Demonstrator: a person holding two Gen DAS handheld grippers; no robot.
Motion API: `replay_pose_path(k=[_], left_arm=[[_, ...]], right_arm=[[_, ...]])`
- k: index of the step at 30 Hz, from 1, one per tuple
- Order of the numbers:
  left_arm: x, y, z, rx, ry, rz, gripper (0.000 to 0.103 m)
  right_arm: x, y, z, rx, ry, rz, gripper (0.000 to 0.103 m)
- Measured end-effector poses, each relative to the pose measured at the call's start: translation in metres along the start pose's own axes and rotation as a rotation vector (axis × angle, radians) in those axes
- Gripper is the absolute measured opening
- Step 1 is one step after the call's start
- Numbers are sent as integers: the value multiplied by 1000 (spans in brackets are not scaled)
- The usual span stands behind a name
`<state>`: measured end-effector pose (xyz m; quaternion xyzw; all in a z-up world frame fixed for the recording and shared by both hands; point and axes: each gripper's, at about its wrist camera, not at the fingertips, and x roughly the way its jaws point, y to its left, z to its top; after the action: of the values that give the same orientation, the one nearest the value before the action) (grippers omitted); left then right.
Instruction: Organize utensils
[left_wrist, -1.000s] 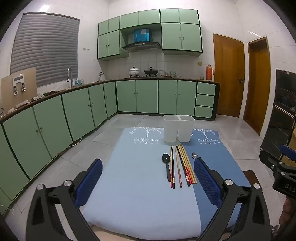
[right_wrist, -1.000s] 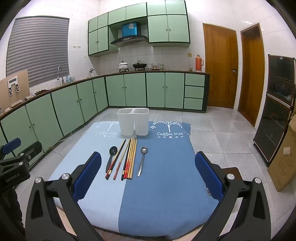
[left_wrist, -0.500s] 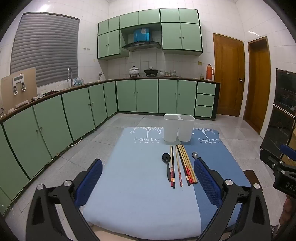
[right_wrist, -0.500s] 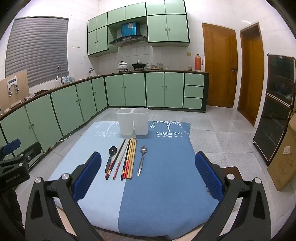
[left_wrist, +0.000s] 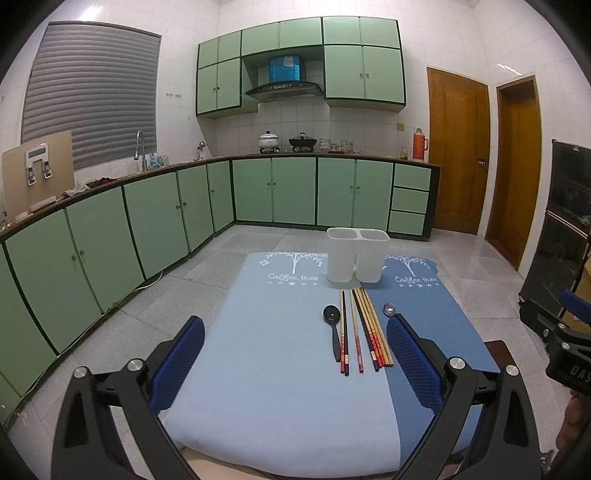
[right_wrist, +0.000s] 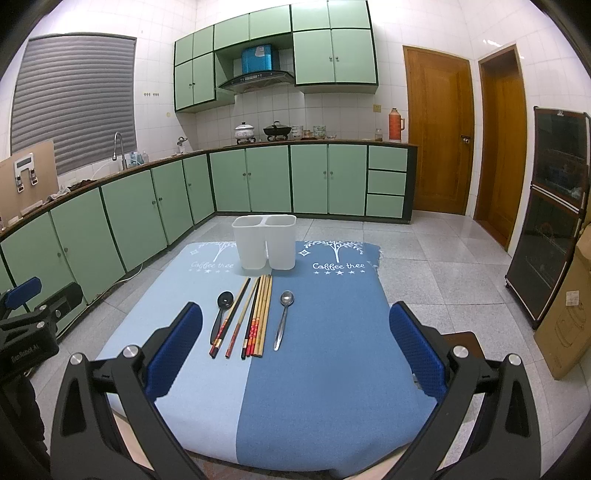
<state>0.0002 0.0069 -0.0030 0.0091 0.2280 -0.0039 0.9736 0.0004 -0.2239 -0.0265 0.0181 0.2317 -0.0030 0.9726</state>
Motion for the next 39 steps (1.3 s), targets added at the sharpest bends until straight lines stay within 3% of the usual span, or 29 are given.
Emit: replay_pose_path(k=[39], left_arm=[[-1, 0, 3, 3, 1, 4, 97]], right_arm=[[3, 1, 0, 3, 1, 1, 98]])
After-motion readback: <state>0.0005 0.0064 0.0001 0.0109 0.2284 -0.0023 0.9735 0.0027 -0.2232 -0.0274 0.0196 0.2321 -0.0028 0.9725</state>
